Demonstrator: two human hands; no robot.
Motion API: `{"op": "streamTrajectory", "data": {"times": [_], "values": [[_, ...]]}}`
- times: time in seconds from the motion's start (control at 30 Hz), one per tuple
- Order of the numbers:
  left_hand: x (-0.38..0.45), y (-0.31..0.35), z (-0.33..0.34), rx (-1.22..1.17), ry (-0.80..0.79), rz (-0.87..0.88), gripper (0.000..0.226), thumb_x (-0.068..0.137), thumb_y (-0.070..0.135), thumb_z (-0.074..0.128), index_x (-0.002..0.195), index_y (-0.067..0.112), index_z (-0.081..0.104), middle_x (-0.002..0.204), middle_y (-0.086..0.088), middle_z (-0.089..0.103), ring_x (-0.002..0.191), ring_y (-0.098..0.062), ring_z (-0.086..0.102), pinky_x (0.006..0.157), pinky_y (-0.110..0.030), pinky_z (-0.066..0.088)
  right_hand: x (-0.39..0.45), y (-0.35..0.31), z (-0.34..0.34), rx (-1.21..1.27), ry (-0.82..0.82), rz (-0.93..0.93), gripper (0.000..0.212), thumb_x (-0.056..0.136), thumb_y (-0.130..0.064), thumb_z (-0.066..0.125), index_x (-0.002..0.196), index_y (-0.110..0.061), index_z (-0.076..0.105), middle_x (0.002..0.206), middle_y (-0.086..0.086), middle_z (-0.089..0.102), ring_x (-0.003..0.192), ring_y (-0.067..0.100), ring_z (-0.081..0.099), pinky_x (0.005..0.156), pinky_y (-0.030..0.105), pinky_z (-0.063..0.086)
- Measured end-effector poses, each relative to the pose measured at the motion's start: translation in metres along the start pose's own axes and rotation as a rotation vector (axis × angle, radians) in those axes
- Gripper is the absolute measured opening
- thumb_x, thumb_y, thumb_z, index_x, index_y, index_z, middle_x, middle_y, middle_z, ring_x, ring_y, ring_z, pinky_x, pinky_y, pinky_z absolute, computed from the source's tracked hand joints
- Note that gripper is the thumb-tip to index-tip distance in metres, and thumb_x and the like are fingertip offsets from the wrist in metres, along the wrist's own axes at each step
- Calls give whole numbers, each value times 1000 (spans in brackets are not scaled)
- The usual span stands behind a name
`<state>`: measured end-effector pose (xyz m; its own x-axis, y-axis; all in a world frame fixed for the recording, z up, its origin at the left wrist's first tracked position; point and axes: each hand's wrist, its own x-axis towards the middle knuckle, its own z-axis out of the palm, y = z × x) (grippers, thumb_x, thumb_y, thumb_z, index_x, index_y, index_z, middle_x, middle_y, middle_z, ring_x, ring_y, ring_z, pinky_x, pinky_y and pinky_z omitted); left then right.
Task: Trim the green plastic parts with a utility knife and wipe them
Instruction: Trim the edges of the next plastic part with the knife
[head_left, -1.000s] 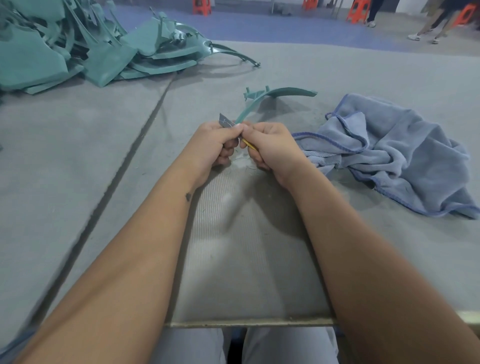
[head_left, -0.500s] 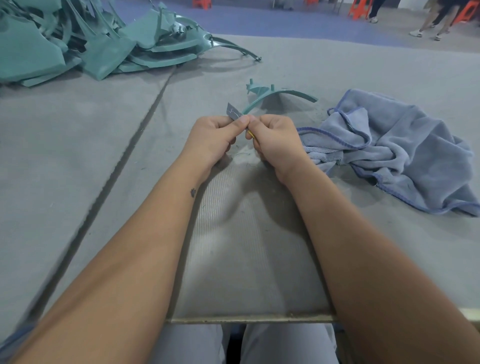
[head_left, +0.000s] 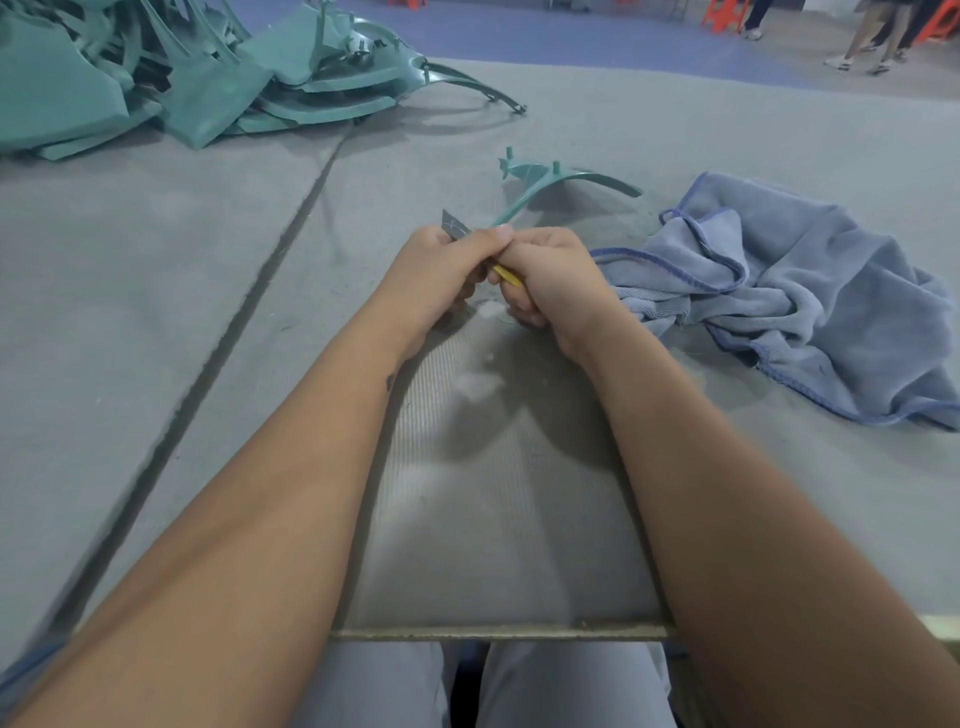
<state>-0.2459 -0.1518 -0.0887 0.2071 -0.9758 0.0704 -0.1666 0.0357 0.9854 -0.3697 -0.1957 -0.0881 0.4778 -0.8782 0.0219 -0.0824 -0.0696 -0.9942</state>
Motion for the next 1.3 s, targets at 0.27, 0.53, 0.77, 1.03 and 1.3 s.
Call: {"op": "streamTrajectory", "data": {"times": [0.27,0.53,0.77,1.03,1.3], "values": [[1,-1,-5,-122,-139,-26,31,98,21,53,70,10,56,66,-3,35,48,-5,30,45,-15,24,0,-1,-1,7,39,-13,43,100,-19,48,58,-11,45,39,1,28,32,10,19,37,16,15],[2,-4,4,52,44,19,32,91,40,63,65,23,69,44,12,38,42,-7,26,43,-22,21,4,0,-2,-58,225,-19,42,98,-23,52,57,-13,49,43,-1,34,37,9,24,43,23,22],[2,-2,2,7,40,10,18,86,25,70,92,8,74,45,16,42,40,-1,33,41,-15,27,9,-3,-4,184,400,40,44,101,-25,44,58,-16,45,39,-7,32,35,9,24,40,22,22],[-1,11,0,-656,-119,-166,43,96,29,26,112,6,57,66,-1,40,54,-11,34,51,-22,29,0,0,-2,66,62,12,41,98,-24,51,59,-13,51,40,3,31,34,13,20,39,20,14],[-2,12,-3,-499,-230,-237,40,95,41,27,108,20,59,63,2,34,49,-9,21,48,-20,14,-3,-4,-3,35,97,-36,40,100,-24,49,62,-11,49,47,5,31,37,13,21,42,23,16]]}}
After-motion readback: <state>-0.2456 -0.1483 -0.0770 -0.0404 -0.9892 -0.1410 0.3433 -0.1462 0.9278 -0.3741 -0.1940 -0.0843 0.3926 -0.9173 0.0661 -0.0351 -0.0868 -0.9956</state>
